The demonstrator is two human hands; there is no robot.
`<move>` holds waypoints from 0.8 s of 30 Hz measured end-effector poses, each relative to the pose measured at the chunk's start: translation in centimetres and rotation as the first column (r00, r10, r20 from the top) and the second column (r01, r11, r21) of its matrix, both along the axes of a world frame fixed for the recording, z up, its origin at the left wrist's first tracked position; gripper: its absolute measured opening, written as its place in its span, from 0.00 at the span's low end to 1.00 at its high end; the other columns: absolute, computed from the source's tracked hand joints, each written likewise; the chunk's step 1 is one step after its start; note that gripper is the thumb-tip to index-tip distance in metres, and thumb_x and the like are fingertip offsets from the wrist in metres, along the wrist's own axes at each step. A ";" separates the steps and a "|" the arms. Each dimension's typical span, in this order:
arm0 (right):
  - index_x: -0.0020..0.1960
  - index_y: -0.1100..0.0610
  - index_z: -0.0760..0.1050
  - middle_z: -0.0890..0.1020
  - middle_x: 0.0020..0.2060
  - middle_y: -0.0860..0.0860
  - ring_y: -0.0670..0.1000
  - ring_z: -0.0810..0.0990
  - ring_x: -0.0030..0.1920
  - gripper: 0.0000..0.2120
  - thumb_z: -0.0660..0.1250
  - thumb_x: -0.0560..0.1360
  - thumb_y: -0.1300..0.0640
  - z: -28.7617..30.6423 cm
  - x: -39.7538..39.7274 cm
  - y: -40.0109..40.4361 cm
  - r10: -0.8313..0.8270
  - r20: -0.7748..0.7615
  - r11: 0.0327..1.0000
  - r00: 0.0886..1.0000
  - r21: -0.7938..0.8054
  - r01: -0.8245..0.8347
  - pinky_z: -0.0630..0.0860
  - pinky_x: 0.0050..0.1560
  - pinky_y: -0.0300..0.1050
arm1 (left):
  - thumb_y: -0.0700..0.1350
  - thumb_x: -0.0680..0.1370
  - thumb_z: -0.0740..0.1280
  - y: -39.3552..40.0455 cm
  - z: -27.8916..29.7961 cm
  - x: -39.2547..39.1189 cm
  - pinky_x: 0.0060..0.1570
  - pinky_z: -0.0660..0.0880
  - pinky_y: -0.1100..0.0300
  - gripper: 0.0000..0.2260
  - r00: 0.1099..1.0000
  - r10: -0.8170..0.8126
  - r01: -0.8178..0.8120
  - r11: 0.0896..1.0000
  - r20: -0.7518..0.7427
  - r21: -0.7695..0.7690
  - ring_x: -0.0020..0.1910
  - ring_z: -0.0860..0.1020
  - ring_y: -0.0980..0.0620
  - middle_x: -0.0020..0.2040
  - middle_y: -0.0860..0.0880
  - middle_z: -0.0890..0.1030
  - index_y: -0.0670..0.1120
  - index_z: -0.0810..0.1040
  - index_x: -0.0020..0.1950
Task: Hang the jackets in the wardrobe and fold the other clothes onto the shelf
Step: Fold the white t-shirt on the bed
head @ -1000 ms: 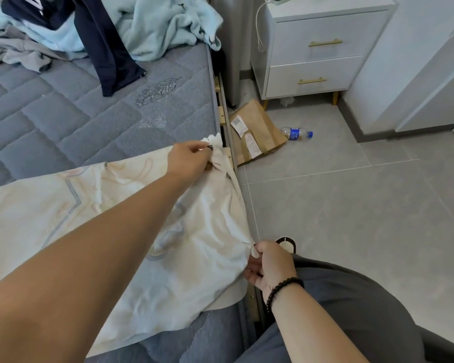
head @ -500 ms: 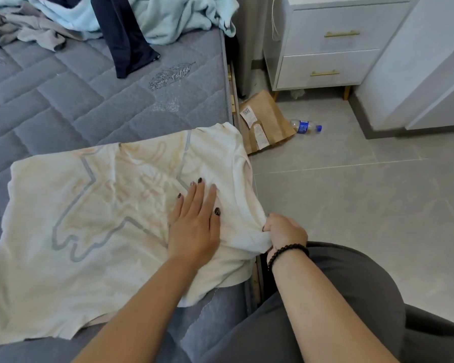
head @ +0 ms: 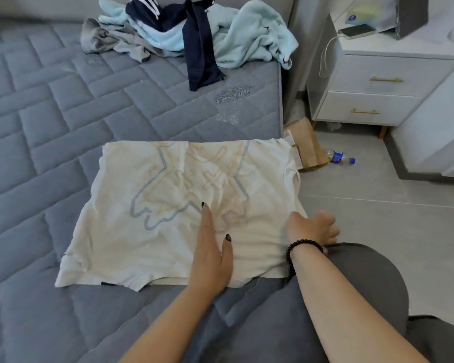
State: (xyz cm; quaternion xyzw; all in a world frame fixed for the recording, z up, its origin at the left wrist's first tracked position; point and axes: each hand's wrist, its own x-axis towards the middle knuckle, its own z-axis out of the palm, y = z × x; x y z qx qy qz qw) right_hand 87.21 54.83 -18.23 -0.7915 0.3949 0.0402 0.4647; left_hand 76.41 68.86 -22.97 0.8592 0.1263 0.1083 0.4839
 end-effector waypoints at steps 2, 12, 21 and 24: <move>0.70 0.54 0.60 0.58 0.72 0.55 0.55 0.55 0.72 0.33 0.68 0.67 0.62 0.6 -1.1 3.0 0.241 0.160 0.959 0.957 -0.190 -0.210 0.52 0.70 0.58 | 0.37 0.81 0.60 1.0 0.7 -1.4 0.76 0.56 0.50 0.33 0.996 0.090 -0.088 0.993 0.017 -0.082 0.78 0.53 0.55 0.80 0.52 0.51 0.56 0.43 0.76; 0.78 0.49 0.38 0.35 0.76 0.52 0.56 0.34 0.76 0.30 0.47 0.80 0.46 -2.7 -4.1 9.9 0.856 -0.387 0.097 0.343 -0.532 -0.841 0.45 0.73 0.64 | 0.40 0.81 0.60 17.0 0.8 -4.7 0.76 0.51 0.52 0.22 0.803 0.568 -0.519 0.814 -0.177 0.259 0.77 0.56 0.46 0.77 0.44 0.61 0.40 0.63 0.75; 0.68 0.44 0.19 0.22 0.70 0.47 0.53 0.25 0.72 0.31 0.34 0.76 0.35 -5.3 -4.2 11.9 0.880 -0.472 -0.213 0.042 -0.473 -0.855 0.36 0.69 0.70 | 0.55 0.81 0.56 18.6 -0.4 -3.6 0.71 0.53 0.45 0.28 0.770 0.586 -0.369 0.731 -0.252 0.575 0.78 0.51 0.48 0.79 0.48 0.55 0.48 0.54 0.79; 0.70 0.41 0.22 0.23 0.70 0.44 0.50 0.22 0.71 0.31 0.30 0.72 0.34 -5.5 -3.7 11.9 0.903 -0.428 -0.181 0.046 -0.475 -0.861 0.31 0.69 0.68 | 0.56 0.81 0.55 20.5 0.0 -2.2 0.69 0.54 0.42 0.29 0.745 0.614 -0.370 0.705 -0.260 0.605 0.76 0.57 0.44 0.77 0.46 0.60 0.46 0.55 0.78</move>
